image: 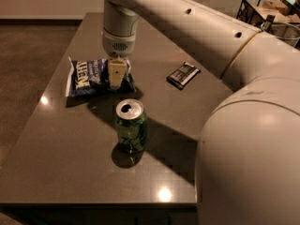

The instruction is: Move blue chip bag near green can

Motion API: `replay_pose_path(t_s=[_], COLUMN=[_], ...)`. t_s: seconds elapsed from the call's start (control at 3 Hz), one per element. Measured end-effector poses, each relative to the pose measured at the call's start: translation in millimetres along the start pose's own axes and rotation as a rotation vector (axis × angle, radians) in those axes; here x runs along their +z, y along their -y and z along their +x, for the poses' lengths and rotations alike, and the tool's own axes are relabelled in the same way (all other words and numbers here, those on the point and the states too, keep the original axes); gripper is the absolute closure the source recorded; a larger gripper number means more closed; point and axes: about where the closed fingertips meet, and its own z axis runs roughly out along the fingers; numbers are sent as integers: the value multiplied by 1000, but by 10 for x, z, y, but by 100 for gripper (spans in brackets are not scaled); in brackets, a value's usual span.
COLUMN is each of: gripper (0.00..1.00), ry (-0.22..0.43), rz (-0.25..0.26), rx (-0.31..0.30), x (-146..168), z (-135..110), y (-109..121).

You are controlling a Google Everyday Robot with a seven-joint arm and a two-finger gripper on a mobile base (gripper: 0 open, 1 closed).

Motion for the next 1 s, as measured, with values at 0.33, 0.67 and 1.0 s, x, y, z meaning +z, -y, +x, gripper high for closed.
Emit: replay_pose_path(t_s=[0.33, 0.67, 1.0], gripper=[87, 100, 100], ry=[20, 41, 51], rz=[-7, -36, -76], rx=[-37, -92, -188], x=[-181, -359, -510], z=[122, 265, 304], y=[-93, -325, -647])
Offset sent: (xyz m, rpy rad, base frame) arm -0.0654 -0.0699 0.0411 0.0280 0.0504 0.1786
